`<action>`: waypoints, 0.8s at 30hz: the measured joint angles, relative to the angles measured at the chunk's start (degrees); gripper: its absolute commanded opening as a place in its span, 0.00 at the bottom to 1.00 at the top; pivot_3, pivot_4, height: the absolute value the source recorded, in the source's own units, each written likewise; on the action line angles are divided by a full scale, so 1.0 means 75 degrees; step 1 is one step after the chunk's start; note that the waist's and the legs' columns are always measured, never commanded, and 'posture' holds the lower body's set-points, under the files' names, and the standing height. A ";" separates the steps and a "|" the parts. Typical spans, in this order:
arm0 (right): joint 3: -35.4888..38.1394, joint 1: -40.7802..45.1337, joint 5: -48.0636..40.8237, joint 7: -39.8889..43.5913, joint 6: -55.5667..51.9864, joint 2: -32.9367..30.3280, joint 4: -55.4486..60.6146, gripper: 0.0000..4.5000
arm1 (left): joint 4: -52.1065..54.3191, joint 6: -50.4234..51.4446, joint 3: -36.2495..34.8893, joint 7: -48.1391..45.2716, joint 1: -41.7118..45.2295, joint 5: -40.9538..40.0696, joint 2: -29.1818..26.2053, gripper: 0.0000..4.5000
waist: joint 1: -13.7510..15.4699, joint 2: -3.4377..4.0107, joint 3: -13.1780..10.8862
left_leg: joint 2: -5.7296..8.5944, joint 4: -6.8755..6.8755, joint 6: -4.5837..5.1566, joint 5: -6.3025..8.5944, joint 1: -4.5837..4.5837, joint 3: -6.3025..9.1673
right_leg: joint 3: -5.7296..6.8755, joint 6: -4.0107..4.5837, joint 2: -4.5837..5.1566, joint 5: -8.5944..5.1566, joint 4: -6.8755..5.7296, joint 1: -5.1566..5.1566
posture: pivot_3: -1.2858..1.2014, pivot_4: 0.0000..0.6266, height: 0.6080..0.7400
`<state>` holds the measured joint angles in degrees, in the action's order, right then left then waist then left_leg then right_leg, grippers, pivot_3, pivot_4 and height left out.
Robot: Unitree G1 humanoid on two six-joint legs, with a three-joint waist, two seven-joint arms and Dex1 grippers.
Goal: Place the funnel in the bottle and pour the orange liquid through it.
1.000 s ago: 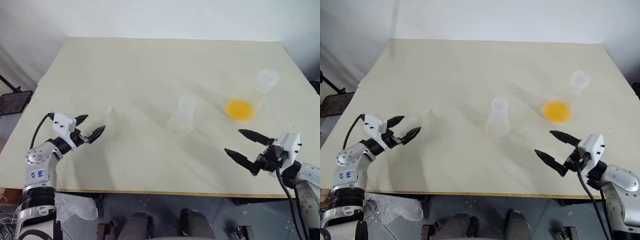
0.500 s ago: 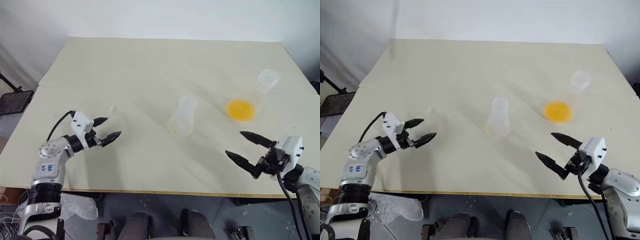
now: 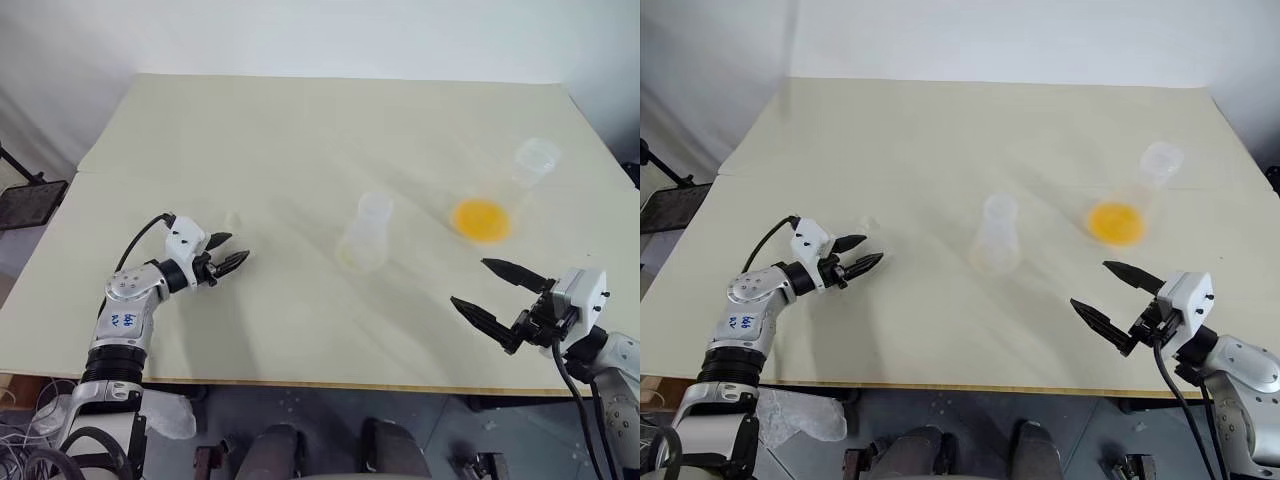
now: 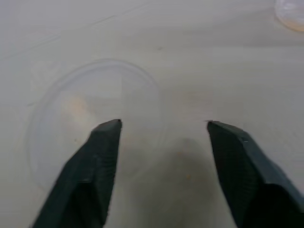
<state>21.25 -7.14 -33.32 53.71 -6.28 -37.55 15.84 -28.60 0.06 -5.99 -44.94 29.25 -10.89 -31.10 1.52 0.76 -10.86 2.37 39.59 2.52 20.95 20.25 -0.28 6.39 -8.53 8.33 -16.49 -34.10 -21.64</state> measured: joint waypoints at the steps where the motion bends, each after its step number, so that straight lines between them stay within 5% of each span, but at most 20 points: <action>1: 0.0000 -0.0006 0.0000 -0.0014 0.0000 0.0000 0.0003 1.00 | -0.0042 0.0011 0.0006 0.0008 0.0039 0.0001 -0.0001 0.37 | -0.0002 0.0000 0.0000 | -0.0001 0.0000 0.0000 0.0000 0.0000 0.0000 | 0.0000 0.0000 -0.0001 0.0000 0.0000 0.0000 | 0.52 0.24 1.00; 6: 0.0000 -0.0032 0.0000 -0.0097 -0.0002 0.0000 0.0114 1.00 | -0.0394 0.0027 0.0035 -0.0004 0.0250 0.0047 -0.0083 0.00 | -0.0003 0.0000 0.0000 | -0.0001 0.0001 0.0000 0.0000 0.0000 -0.0001 | 0.0000 0.0000 -0.0001 0.0000 -0.0002 0.0000 | 0.52 0.24 1.00; 24: -0.0002 0.0006 0.0013 -0.0294 -0.0019 0.0000 0.0275 1.00 | 0.0104 0.0268 -0.0305 -0.1769 0.0851 -0.0972 -0.0452 0.00 | 0.0026 -0.0002 -0.0001 | 0.0001 0.0015 0.0000 0.0000 0.0011 0.0010 | 0.0009 0.0000 0.0002 0.0000 -0.0001 0.0001 | 0.52 0.24 1.00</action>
<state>21.23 -7.09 -33.23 51.50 -6.42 -37.56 17.91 -27.82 2.06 -8.28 -58.21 35.64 -18.18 -34.50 1.72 0.75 -10.87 2.37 39.70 2.52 20.95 20.33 -0.20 6.45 -8.53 8.34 -16.49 -34.11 -21.63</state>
